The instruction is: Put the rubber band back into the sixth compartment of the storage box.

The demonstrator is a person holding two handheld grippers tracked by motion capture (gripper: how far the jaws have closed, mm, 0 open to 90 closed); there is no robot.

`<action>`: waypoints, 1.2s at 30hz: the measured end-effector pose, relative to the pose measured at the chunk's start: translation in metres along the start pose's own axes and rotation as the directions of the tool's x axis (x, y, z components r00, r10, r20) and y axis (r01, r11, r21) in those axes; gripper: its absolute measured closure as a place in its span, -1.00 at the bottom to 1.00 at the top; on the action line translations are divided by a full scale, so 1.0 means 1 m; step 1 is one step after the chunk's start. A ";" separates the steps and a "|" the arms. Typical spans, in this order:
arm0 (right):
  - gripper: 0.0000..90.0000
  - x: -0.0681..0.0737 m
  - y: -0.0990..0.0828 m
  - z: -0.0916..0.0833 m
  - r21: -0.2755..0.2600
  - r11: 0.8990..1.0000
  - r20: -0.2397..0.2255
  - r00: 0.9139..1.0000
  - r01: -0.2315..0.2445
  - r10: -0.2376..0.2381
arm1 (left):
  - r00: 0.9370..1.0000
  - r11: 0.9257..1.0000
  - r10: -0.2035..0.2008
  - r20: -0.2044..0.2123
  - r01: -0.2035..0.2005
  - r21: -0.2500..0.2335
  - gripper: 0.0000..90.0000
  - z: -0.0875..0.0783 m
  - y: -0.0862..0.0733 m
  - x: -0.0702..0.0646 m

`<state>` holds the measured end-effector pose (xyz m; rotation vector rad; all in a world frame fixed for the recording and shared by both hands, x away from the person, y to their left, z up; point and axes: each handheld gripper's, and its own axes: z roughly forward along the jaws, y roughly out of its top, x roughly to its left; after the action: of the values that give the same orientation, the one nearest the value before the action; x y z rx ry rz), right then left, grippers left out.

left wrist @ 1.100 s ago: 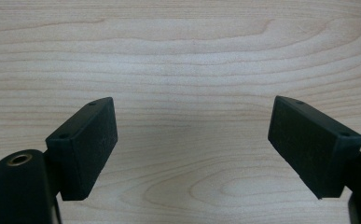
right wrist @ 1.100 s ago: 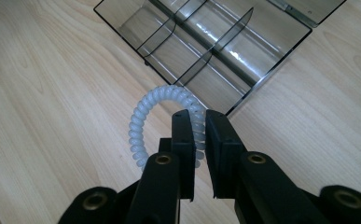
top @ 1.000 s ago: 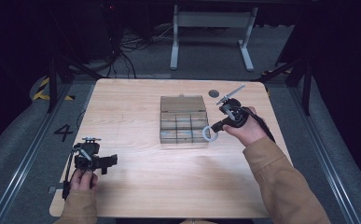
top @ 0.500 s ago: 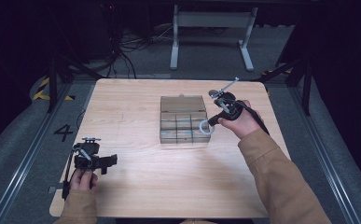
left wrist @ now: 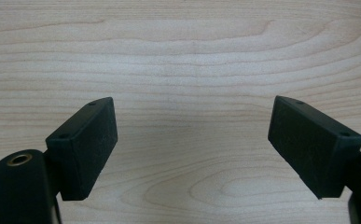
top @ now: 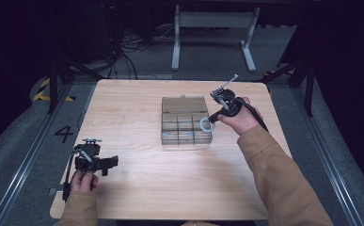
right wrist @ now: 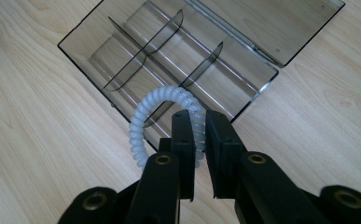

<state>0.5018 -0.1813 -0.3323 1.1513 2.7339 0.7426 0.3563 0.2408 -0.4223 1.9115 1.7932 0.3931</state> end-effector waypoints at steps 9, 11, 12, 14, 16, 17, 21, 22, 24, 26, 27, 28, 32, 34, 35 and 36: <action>0.84 -0.001 0.002 0.009 0.011 1.000 0.003 1.000 -0.009 0.009 | 1.000 1.000 -0.001 0.001 0.001 0.000 -0.64 0.000 0.000 0.000; 0.84 -0.002 0.003 0.012 0.012 1.000 0.003 1.000 -0.011 0.011 | 1.000 1.000 -0.001 0.001 0.001 0.000 -0.64 0.000 0.000 0.000; 0.84 -0.002 0.003 0.013 0.012 1.000 0.005 1.000 -0.013 0.013 | 1.000 1.000 -0.001 0.001 0.001 0.000 -0.64 0.000 0.000 0.000; 0.84 -0.002 0.003 0.016 0.015 1.000 0.005 1.000 -0.011 0.011 | 1.000 1.000 -0.001 0.000 0.001 0.000 -0.64 0.000 0.000 0.000; 0.84 -0.002 0.003 0.022 0.023 1.000 0.005 1.000 -0.014 0.014 | 1.000 1.000 0.000 0.000 0.000 0.000 -0.64 0.000 0.000 0.000; 0.84 -0.003 0.003 0.025 0.028 1.000 0.006 1.000 -0.013 0.013 | 1.000 1.000 -0.001 0.000 0.001 0.001 -0.64 0.000 0.000 0.000; 0.84 -0.004 0.003 0.033 0.038 0.999 0.013 1.000 -0.018 0.018 | 1.000 1.000 -0.003 0.002 0.003 0.001 -0.64 0.000 0.000 0.000; 0.84 -0.004 0.004 0.034 0.042 0.999 0.016 1.000 -0.019 0.018 | 1.000 1.000 -0.001 0.001 0.001 0.000 -0.64 0.000 0.000 0.000; 0.84 -0.004 0.004 0.037 0.048 0.999 0.020 0.999 -0.026 0.025 | 1.000 1.000 -0.001 0.001 0.001 0.000 -0.64 0.000 0.000 0.000; 0.84 -0.004 0.004 0.039 0.051 0.998 0.016 1.000 -0.025 0.024 | 1.000 1.000 -0.005 0.003 0.005 0.000 -0.64 0.000 0.000 0.000; 0.84 -0.004 0.005 0.040 0.054 0.998 0.016 1.000 -0.026 0.025 | 1.000 1.000 -0.005 0.002 0.005 0.000 -0.64 0.000 0.000 0.000; 0.84 -0.003 0.005 0.041 0.060 0.998 0.022 1.000 -0.023 0.022 | 1.000 1.000 -0.005 0.003 0.005 -0.001 -0.64 0.000 0.000 0.000; 0.84 -0.001 0.005 0.045 0.070 0.997 0.033 0.999 -0.016 0.014 | 1.000 1.000 -0.002 0.002 0.002 -0.002 -0.64 0.000 0.000 0.000; 0.84 -0.001 0.005 0.045 0.070 0.997 0.036 0.999 -0.017 0.014 | 1.000 1.000 -0.002 0.002 0.002 -0.002 -0.64 0.000 0.000 0.000; 0.84 -0.001 0.005 0.045 0.070 0.997 0.036 0.999 -0.017 0.014 | 1.000 1.000 -0.002 0.002 0.002 -0.002 -0.64 0.000 0.000 0.000; 0.84 -0.002 0.005 0.046 0.068 0.997 0.035 0.999 -0.019 0.016 | 1.000 1.000 -0.003 0.002 0.003 -0.002 -0.64 0.000 0.000 0.000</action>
<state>0.5181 -0.1611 -0.3702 1.1911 2.7444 0.6292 0.3562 0.2413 -0.4222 1.9071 1.7936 0.3923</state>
